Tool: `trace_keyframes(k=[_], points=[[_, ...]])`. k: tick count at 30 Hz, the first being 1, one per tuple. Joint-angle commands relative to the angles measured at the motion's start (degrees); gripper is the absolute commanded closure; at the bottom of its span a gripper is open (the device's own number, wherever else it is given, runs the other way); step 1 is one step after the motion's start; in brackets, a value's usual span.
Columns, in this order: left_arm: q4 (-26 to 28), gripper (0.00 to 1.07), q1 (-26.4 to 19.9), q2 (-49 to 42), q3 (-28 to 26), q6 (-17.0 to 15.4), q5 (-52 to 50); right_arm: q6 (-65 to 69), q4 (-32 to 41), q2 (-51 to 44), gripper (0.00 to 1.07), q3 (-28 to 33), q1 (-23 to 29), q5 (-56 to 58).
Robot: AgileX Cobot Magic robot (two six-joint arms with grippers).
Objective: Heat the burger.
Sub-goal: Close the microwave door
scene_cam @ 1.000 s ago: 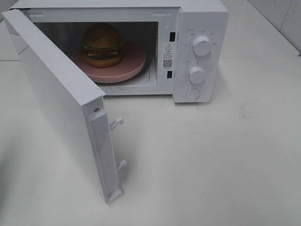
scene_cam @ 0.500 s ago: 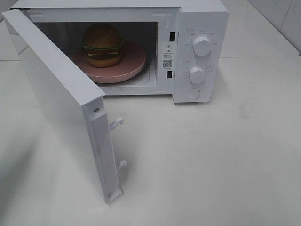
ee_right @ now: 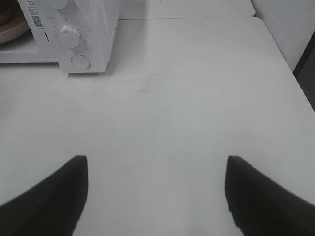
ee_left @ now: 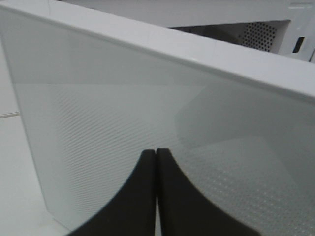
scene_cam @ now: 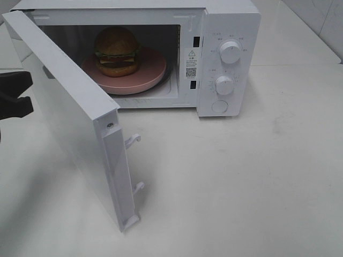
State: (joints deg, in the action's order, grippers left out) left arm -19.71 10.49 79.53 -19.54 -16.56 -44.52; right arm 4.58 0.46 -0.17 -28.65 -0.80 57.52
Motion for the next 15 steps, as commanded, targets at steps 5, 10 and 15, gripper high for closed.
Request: trace_keyframes(k=[5,10,15], points=[[0.23,1.07,4.81,4.53,-3.84,-0.46,-1.72,-0.4,0.23,-1.72,0.32,0.11,-0.17,-0.4],[1.89,1.07,8.54,7.16,-6.82,-0.34,-1.72,-0.4,0.23,-1.72,0.32,0.11,-0.17,-0.4],[5.9,1.07,12.38,10.43,-10.08,-0.17,-1.55,-0.4,0.23,-1.72,0.32,0.11,-0.17,-0.4]])
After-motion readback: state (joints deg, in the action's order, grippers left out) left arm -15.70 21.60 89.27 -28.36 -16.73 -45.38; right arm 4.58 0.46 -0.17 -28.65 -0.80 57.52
